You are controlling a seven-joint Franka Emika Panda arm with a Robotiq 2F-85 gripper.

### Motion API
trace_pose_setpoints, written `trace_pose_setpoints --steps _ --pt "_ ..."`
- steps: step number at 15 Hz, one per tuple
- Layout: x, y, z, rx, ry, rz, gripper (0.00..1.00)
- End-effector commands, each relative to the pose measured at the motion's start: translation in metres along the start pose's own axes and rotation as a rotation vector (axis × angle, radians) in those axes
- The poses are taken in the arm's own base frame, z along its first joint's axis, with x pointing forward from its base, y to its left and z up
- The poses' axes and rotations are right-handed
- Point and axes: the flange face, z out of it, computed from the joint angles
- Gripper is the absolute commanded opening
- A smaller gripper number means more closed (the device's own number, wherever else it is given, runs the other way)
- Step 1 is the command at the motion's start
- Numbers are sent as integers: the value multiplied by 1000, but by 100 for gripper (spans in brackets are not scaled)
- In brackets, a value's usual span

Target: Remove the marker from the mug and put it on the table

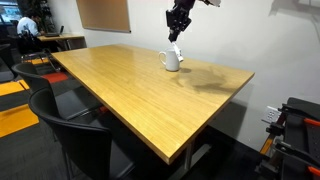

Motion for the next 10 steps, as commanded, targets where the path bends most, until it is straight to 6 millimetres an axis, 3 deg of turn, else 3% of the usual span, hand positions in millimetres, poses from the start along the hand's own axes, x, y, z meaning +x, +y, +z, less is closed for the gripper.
trace_pose_setpoints --steps 1,2,4,10 --pt "6 -2 -1 10 -46 -25 19" --pt "6 -3 -1 8 -52 -25 44" --pt "7 -3 0 8 -62 -25 51" --pt "10 -2 1 7 -74 -21 97"
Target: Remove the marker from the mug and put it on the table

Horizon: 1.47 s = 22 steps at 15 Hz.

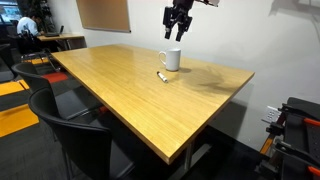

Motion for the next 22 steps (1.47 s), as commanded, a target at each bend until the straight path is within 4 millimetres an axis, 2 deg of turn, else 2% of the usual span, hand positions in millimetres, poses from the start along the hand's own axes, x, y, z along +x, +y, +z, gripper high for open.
trace_pose_setpoints --steps 1,16,17,22 --pt "6 2 -5 -5 -17 -8 100" --pt "3 18 -44 -259 148 43 100" --pt "11 20 -35 -239 118 27 100" --pt "11 20 -33 -241 113 28 100"
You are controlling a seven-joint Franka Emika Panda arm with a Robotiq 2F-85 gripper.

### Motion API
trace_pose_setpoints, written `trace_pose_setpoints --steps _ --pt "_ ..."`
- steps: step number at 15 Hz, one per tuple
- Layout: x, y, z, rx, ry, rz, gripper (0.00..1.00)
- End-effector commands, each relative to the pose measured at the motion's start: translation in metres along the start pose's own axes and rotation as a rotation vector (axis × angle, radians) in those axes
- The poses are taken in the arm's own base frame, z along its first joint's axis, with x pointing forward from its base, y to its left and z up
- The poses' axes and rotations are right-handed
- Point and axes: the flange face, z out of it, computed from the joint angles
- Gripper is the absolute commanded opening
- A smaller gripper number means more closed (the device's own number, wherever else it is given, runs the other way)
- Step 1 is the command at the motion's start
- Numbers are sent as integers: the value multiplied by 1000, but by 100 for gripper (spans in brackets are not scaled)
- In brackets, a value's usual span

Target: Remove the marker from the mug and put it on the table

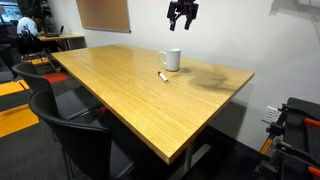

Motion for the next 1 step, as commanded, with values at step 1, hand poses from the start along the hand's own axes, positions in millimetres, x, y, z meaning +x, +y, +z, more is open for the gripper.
trace_pose_setpoints --steps 1 --pt "0 0 0 0 -1 0 100"
